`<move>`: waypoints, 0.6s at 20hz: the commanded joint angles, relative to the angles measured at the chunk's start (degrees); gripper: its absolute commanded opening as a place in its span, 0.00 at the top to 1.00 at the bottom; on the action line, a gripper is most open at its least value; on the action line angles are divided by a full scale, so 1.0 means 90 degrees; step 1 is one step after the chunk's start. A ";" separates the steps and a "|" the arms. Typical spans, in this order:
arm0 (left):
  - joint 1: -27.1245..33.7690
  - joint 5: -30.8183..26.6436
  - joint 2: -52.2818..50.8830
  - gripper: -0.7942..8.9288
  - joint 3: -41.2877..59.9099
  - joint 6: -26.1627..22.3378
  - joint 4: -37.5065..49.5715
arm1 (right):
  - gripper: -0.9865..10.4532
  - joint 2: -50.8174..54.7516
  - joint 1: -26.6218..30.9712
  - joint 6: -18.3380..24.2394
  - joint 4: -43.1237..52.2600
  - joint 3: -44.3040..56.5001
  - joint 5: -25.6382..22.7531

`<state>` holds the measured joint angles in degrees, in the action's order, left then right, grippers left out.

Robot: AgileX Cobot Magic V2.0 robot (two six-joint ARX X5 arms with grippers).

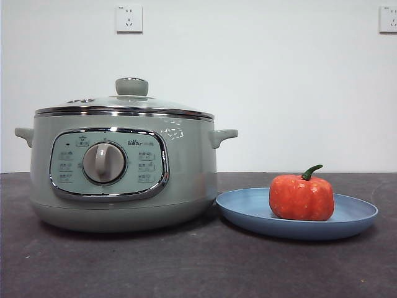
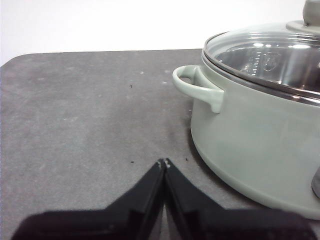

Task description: Take the pumpkin out from the steamer,put the pumpkin in the blue plate,close the lid

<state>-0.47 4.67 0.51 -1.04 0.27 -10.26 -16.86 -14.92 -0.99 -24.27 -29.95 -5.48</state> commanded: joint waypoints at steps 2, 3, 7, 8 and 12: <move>0.0022 -0.0015 -0.0010 0.92 0.0097 0.0039 0.0002 | 0.93 0.0843 0.0721 0.0129 0.0818 0.1457 0.0804; 0.0022 -0.0010 -0.0010 0.92 0.0097 0.0039 0.0002 | 0.93 0.1032 0.0865 0.0124 0.0923 0.1838 0.1078; 0.0022 -0.0012 -0.0010 0.92 0.0097 0.0039 0.0002 | 0.93 0.1474 0.1001 0.0095 0.1081 0.2625 0.1141; 0.0022 -0.0010 -0.0010 0.92 0.0097 0.0039 0.0002 | 0.93 0.1562 0.0998 0.0092 0.1081 0.2739 0.1161; 0.0022 -0.0010 -0.0010 0.92 0.0097 0.0039 0.0002 | 0.93 0.1826 0.1001 0.0100 0.1076 0.2992 0.1282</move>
<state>-0.47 4.67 0.51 -1.04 0.27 -10.26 -1.06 -5.98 -0.36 -15.29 -3.81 5.98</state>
